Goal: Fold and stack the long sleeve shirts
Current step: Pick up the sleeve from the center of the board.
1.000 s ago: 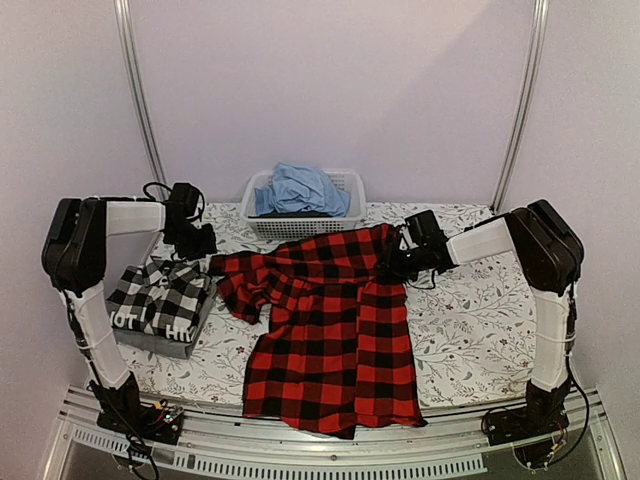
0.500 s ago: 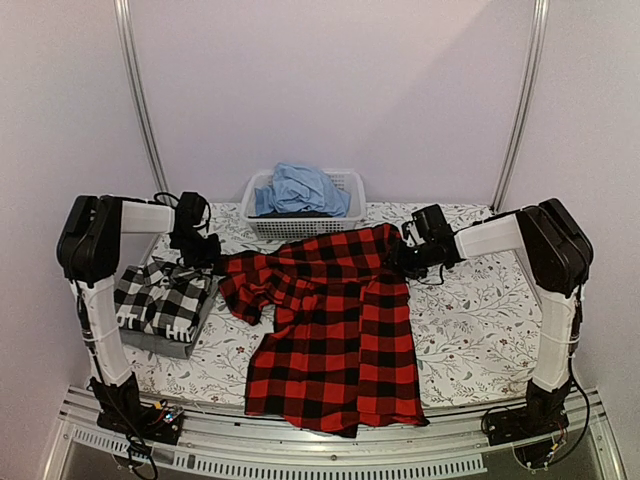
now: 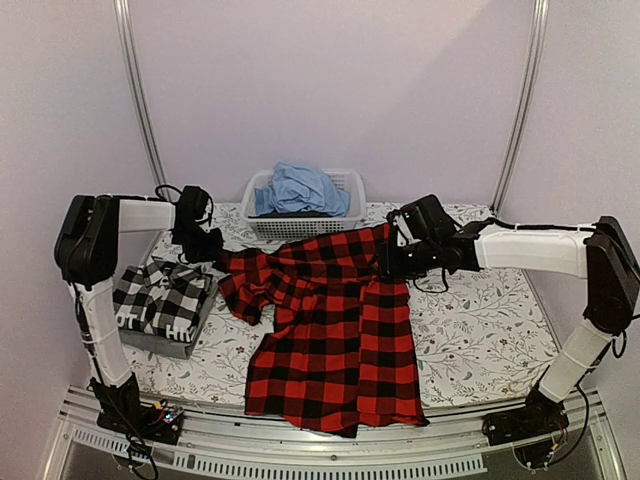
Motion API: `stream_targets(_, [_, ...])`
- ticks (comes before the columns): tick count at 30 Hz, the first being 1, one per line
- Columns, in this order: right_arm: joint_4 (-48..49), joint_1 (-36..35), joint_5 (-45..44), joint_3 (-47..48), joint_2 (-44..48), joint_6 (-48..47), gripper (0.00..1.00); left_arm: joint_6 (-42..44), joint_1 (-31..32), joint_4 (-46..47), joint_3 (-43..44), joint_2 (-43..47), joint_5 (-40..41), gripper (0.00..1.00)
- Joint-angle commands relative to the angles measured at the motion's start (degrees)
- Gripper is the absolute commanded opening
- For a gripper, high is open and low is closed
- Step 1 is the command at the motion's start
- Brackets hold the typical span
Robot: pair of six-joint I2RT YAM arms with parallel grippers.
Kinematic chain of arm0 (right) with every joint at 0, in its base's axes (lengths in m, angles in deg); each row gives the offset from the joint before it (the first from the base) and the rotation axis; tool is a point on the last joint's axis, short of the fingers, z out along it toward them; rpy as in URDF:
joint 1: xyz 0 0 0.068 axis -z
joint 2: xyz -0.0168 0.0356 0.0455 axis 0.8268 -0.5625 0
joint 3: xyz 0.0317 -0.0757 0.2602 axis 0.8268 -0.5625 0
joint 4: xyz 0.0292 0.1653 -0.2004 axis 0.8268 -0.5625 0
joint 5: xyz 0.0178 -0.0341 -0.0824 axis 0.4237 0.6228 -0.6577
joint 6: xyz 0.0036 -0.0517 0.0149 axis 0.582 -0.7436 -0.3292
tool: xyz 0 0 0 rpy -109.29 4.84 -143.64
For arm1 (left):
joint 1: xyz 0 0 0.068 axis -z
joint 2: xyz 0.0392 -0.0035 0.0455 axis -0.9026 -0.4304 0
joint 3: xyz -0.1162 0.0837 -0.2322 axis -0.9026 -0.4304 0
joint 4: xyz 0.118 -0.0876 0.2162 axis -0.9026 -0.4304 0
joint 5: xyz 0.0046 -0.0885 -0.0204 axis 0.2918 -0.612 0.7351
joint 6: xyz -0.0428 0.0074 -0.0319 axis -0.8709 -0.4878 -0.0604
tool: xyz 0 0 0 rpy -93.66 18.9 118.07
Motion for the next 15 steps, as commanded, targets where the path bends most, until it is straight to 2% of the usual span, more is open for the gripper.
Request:
stream_targets(1, [-6.69, -7.16, -6.04, -5.67, 4.75, 0.91, 0.52, 1.67, 1.23, 0.69, 2.45, 8.09, 1.64, 0.0])
stream_targets(7, [-10.46, -18.11, -8.7, -11.89, 9.04, 6.84, 0.52, 3.02, 4.99, 1.9, 1.99, 16.38, 1.31, 0.0])
stream_targets(15, [-14.23, -29.25, -9.48, -21.21, 11.27, 18.43, 0.52, 5.77, 14.55, 4.27, 1.4, 26.74, 0.42, 0.0])
